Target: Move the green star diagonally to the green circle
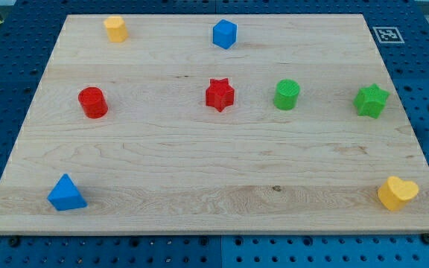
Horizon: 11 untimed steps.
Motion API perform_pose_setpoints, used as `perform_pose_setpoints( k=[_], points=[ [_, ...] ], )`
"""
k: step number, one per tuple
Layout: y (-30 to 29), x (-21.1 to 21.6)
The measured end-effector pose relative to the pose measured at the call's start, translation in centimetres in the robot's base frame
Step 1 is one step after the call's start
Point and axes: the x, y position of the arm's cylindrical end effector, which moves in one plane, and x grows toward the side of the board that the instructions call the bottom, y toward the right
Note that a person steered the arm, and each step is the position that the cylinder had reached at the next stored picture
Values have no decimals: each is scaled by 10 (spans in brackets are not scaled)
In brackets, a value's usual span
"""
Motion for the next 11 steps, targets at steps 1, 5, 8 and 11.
perform_pose_setpoints(
  k=[1, 5, 8, 11],
  points=[
    [-28, 15],
    [-70, 10],
    [-84, -20],
    [-86, -31]
  ],
)
